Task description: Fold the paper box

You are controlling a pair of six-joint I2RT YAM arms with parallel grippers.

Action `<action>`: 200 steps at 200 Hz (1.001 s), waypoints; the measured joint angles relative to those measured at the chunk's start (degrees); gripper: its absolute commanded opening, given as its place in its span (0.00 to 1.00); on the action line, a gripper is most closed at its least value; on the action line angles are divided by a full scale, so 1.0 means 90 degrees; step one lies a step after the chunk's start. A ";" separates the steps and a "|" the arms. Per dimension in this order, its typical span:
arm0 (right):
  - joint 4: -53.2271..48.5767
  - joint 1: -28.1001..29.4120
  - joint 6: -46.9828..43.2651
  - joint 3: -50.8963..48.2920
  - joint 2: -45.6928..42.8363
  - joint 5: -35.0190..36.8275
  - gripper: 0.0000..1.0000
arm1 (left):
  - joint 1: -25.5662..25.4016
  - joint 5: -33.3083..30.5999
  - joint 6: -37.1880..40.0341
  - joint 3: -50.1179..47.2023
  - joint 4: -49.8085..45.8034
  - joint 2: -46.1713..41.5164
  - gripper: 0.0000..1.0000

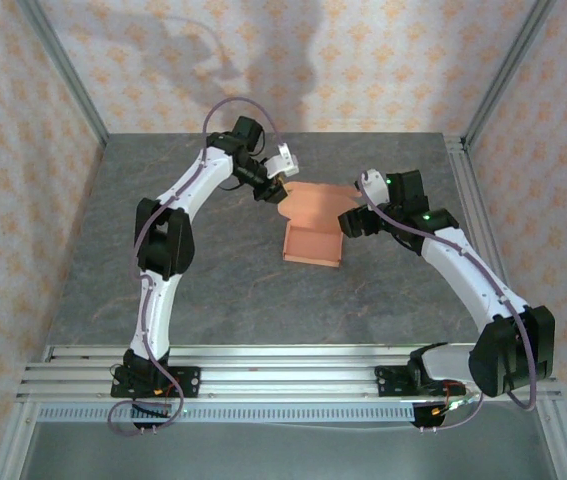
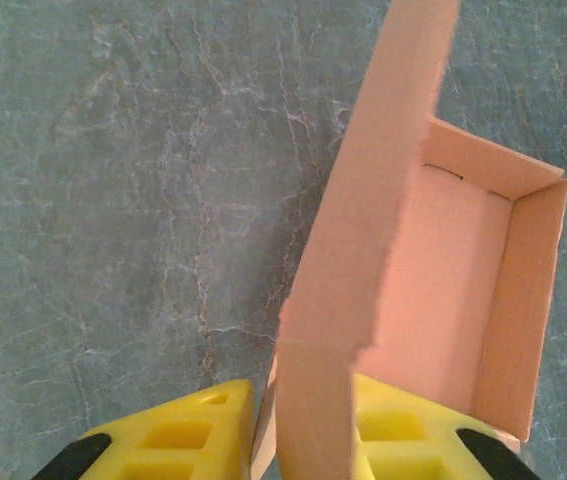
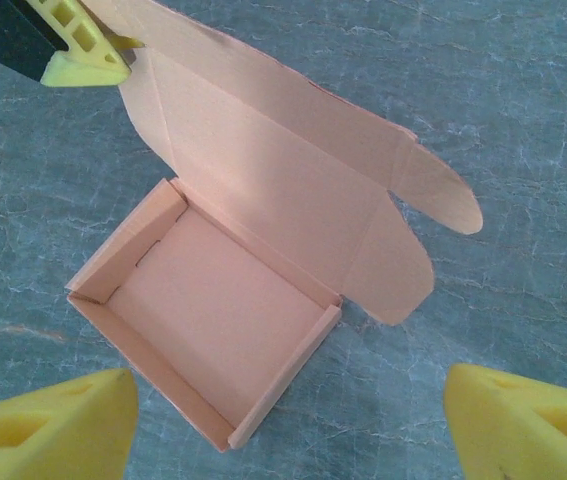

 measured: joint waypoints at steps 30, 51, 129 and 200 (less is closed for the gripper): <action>0.0000 0.0000 0.0000 0.0000 0.0000 0.0010 0.80 | -0.0027 -0.0017 0.0104 0.0002 -0.0102 0.0027 0.14; 0.0000 -0.0005 0.0000 0.0000 0.0000 0.0036 0.80 | -0.0027 -0.0017 0.0107 0.0015 -0.0168 0.0027 0.10; 0.0002 -0.0005 0.0002 0.0000 0.0000 0.0063 0.80 | -0.0027 0.0012 0.0306 0.0024 -0.0250 0.0027 0.00; -0.0197 -0.0707 -0.0483 0.0612 0.0695 -0.0510 0.78 | -0.0027 0.0073 0.0760 0.0024 -0.0384 0.0012 0.00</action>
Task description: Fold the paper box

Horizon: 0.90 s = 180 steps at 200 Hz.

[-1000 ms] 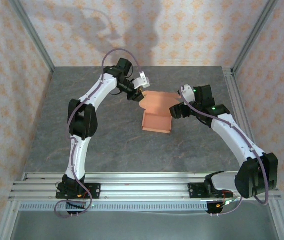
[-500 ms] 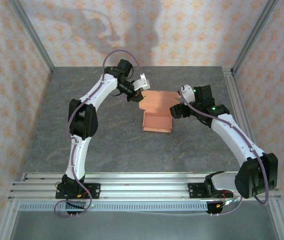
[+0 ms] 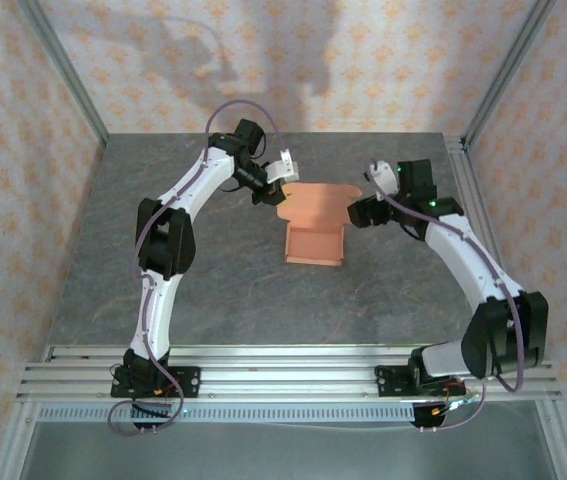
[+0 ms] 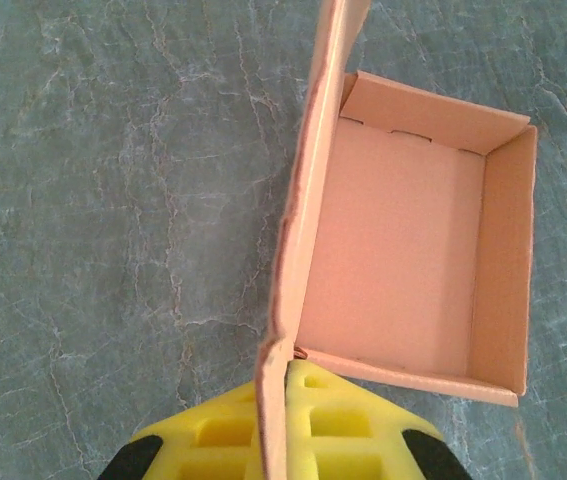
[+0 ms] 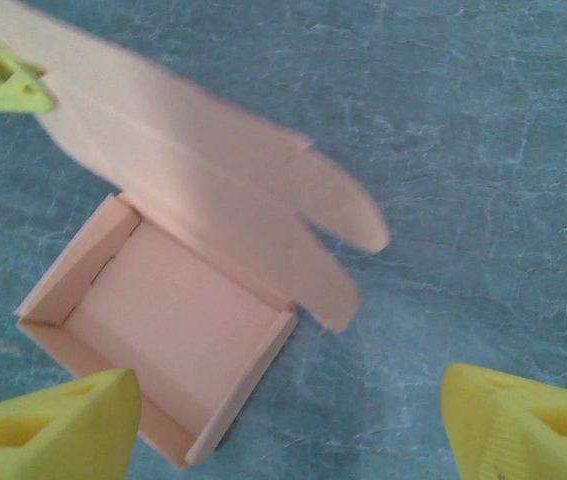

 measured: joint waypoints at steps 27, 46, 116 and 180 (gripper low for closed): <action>-0.0481 -0.0124 -0.0646 0.0753 0.0656 -0.0498 0.78 | 0.0000 0.0095 0.0165 0.0000 -0.0129 0.0000 0.00; -0.1010 -0.0124 -0.1190 0.1341 0.1139 -0.0775 0.76 | 0.0000 0.0117 0.0233 0.0000 -0.0192 0.0000 0.00; -0.2052 -0.0291 -0.2358 0.2353 0.2225 -0.0911 0.68 | 0.0000 0.0151 0.0393 -0.0007 -0.0287 0.0000 0.00; -0.2497 -0.0374 -0.3060 0.3283 0.2985 -0.1035 0.58 | 0.0007 0.0199 0.0512 -0.0036 -0.0381 -0.0034 0.00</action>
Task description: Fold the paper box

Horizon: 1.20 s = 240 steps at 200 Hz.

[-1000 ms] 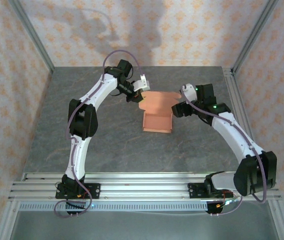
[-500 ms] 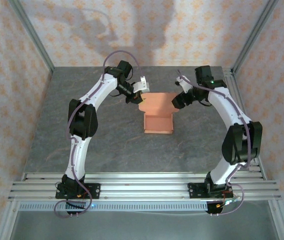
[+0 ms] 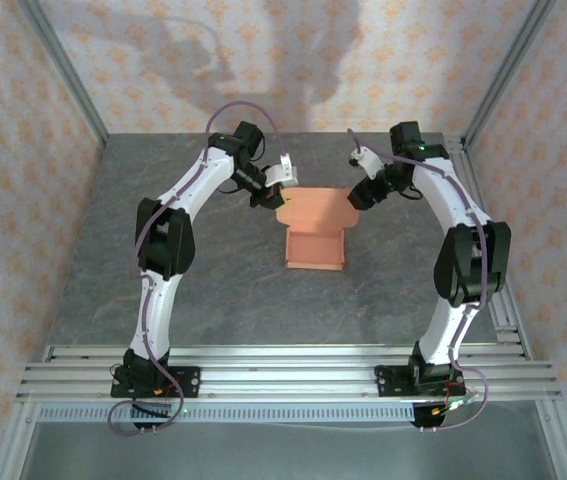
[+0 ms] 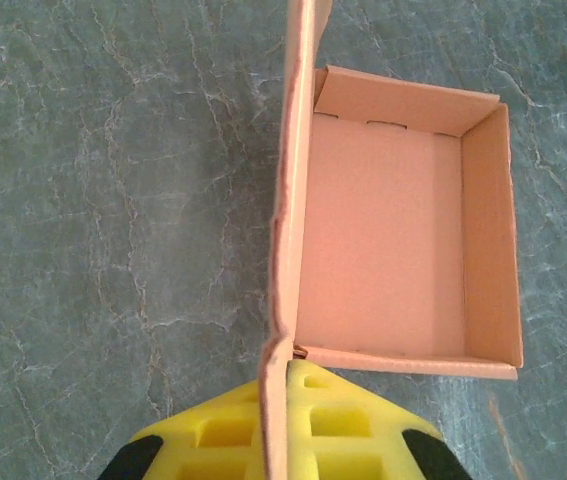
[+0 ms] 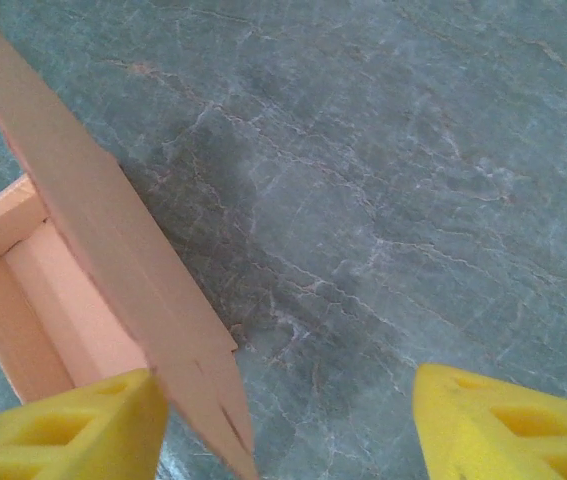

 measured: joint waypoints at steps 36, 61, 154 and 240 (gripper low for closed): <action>-0.0651 0.0000 -0.0381 0.0595 0.0478 -0.0233 0.33 | 0.0000 0.0046 -0.0002 0.0000 -0.0075 0.0000 0.00; -0.1030 0.0000 -0.0544 0.0748 0.0639 -0.0306 0.30 | 0.0000 0.0066 -0.0002 0.0000 -0.0080 0.0000 0.00; -0.1435 0.0012 -0.0736 0.0748 0.0804 -0.0410 0.21 | 0.0000 0.0068 -0.0005 0.0000 -0.0080 0.0000 0.00; -0.1576 0.0017 -0.0811 0.0792 0.0884 -0.0483 0.18 | 0.0029 0.0075 -0.0027 0.0000 -0.0095 0.0000 0.00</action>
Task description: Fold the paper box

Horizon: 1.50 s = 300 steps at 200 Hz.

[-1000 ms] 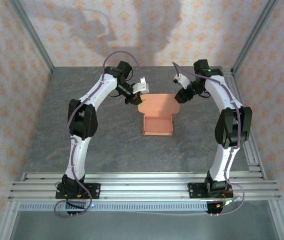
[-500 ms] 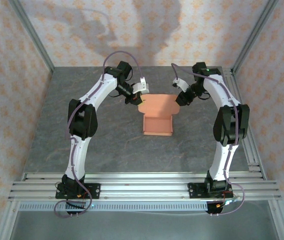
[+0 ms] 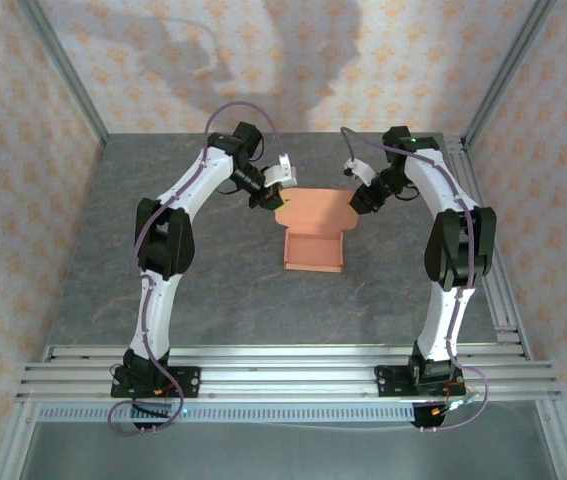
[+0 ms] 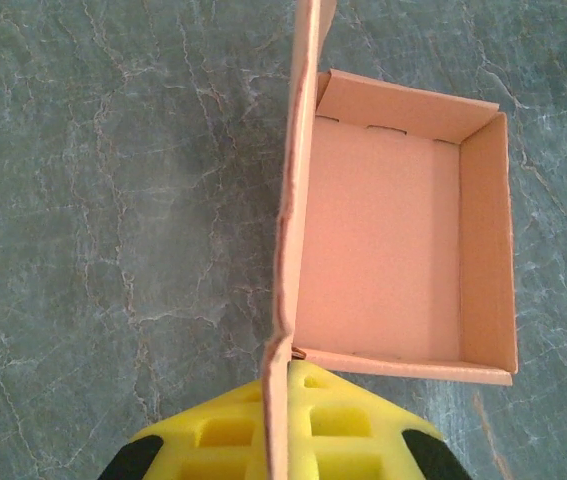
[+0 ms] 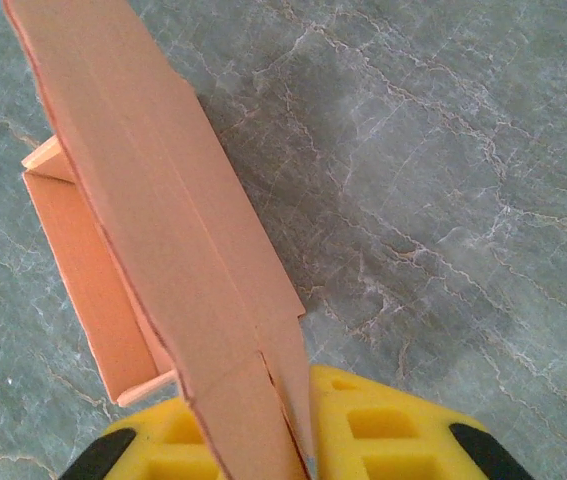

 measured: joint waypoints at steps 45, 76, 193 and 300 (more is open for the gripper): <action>-0.0143 0.0002 -0.0012 0.0155 0.0240 -0.0034 0.08 | 0.0000 0.0015 -0.0005 0.0000 -0.0005 0.0000 0.00; -0.0238 0.0015 -0.0039 0.0248 0.0296 -0.0063 0.10 | 0.0000 0.0019 -0.0032 0.0000 -0.0022 0.0000 0.00; 0.0415 0.0148 0.0500 -0.0500 -0.0372 0.0236 0.00 | 0.0000 0.0051 -0.0532 -0.0136 0.0257 -0.0039 0.00; 0.4112 0.1290 0.4437 -0.2715 -0.1902 0.3126 0.00 | -0.0338 -0.2006 -0.3791 -0.0867 0.2086 -0.0760 0.00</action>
